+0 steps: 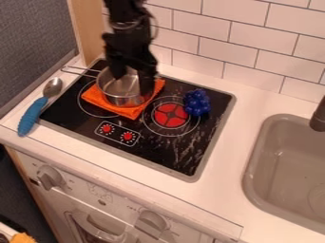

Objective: Move the silver pot on the bottom part of the right burner

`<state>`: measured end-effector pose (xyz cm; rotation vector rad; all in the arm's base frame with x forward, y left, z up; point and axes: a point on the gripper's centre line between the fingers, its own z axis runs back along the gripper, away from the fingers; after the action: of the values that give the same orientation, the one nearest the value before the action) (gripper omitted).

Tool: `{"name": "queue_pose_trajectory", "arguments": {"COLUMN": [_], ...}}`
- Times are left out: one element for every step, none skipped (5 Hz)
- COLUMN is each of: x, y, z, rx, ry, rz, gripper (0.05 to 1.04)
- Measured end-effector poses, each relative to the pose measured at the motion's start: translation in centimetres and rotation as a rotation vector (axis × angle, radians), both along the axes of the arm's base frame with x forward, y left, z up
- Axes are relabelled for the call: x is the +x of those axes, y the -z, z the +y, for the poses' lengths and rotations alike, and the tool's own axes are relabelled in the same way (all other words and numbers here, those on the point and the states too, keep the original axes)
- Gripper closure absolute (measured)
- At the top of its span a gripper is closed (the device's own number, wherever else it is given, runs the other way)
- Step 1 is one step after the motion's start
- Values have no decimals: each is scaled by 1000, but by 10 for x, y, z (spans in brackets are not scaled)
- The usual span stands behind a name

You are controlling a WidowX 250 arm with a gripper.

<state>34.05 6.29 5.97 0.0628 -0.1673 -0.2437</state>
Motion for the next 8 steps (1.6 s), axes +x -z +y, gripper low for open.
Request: {"name": "queue_pose_trajectory", "arguments": {"x": [18, 24, 24, 20, 18, 9, -12, -42], "y": [14, 22, 22, 20, 14, 8, -20, -24], "z": [-11, -15, -19, -21, -22, -22, -35, -63], "rx": [-11, -20, -18, -31, -31, -32, -62, -70], "ry": [-3, -9, 1, 8, 25, 20, 36, 94], "rz": [17, 23, 19, 17, 3, 0, -60, -41], "gripper": [153, 447, 736, 926, 1012, 1015, 1020, 1024]}}
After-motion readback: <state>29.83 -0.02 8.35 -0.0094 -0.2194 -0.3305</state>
